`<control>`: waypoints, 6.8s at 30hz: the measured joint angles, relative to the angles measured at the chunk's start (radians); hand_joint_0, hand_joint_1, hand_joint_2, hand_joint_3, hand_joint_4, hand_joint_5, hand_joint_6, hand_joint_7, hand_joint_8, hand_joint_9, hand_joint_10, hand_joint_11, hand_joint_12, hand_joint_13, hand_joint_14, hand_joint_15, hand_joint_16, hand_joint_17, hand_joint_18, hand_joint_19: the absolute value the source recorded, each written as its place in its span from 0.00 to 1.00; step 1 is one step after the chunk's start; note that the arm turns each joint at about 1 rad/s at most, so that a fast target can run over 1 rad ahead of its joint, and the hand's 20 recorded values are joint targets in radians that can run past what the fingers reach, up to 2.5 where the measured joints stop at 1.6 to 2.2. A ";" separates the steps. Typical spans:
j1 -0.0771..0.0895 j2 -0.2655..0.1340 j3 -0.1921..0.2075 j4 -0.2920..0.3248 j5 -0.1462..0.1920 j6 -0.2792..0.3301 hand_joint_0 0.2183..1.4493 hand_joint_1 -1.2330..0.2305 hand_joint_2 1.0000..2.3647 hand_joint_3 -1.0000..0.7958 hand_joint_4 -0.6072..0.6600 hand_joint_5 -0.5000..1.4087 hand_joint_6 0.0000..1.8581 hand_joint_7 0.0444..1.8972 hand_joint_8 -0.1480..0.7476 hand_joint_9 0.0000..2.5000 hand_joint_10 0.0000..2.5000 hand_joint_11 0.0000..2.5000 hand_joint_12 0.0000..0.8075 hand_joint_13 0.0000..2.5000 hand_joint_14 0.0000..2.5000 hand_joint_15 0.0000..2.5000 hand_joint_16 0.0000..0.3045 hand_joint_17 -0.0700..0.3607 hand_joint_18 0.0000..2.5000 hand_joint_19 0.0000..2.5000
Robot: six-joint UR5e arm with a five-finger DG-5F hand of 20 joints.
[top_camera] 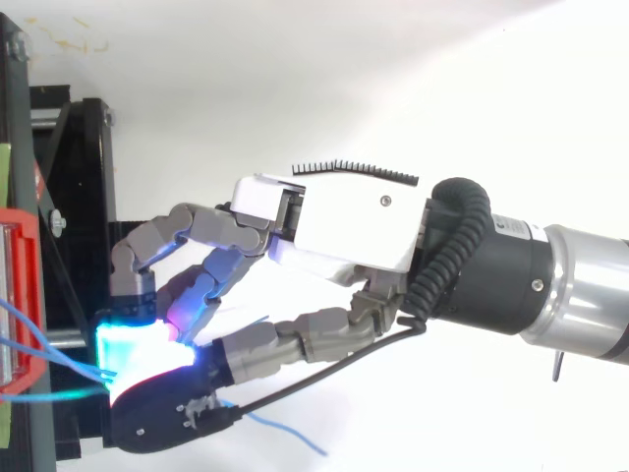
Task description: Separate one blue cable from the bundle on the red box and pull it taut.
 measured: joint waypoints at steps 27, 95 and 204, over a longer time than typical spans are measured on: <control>0.000 -0.001 0.000 0.001 0.000 0.004 0.25 0.52 0.14 0.48 0.60 0.19 0.47 0.58 0.65 0.47 0.01 0.24 0.62 0.38 0.00 0.15 0.21 0.50 0.38 0.15; 0.000 0.000 0.000 0.004 0.004 0.006 0.41 0.22 0.02 0.48 0.51 0.16 0.48 0.50 0.50 0.37 0.01 0.25 0.48 0.33 0.01 0.15 0.14 0.38 0.31 0.15; 0.010 0.002 0.001 -0.152 -0.010 0.065 0.31 0.25 0.02 0.54 0.54 0.23 0.48 0.70 0.63 0.55 0.01 0.34 0.54 0.45 0.01 0.22 0.14 0.39 0.40 0.17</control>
